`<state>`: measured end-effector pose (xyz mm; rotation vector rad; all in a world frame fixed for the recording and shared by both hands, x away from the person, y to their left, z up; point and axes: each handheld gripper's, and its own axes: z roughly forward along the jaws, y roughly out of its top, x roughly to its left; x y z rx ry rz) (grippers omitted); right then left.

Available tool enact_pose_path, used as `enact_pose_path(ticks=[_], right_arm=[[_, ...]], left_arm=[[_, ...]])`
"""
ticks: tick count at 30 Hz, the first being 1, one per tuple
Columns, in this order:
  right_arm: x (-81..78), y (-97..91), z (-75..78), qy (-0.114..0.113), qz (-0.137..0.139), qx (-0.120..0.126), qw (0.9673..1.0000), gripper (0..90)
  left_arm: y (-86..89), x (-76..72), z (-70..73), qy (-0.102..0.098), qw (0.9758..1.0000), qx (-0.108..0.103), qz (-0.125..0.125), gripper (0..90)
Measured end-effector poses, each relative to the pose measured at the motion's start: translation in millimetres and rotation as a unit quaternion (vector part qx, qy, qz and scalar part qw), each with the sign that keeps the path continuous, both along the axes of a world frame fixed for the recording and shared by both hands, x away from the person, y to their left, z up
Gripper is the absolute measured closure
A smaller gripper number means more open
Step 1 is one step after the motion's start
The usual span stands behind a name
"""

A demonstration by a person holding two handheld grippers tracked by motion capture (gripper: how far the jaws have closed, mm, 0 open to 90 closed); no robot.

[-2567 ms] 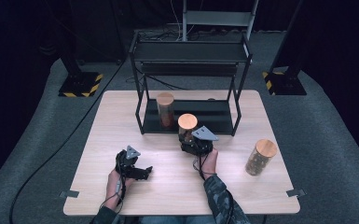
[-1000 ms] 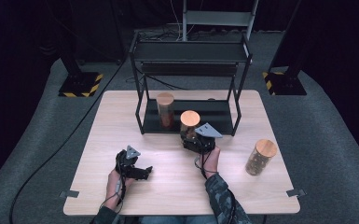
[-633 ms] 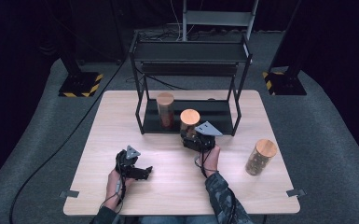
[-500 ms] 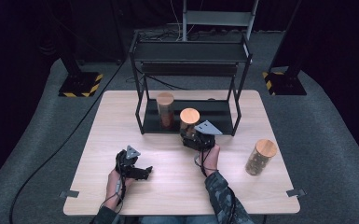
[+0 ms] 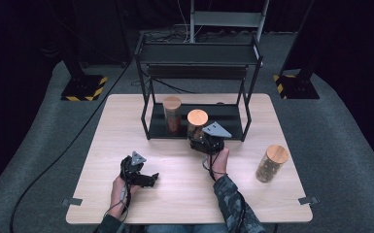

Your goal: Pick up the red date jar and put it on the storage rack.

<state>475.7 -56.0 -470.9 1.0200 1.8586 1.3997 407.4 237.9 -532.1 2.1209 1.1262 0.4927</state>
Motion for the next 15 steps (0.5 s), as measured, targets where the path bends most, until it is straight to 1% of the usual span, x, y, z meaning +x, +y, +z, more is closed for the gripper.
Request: enact_pose_path(ticks=[4, 15], right_arm=[[1.3, -0.5, 2.1, -0.003, -0.002, 0.003, 1.0000, 24.3], [7.3, -1.0, 4.3, -0.001, -0.004, 0.004, 1.0000, 24.3]], left_arm=[[0.0, 0.0, 0.0, 0.000, 1.0000, 0.000, 0.000, 0.2], [0.0, 0.0, 0.0, 0.000, 1.0000, 0.000, 0.000, 0.2]])
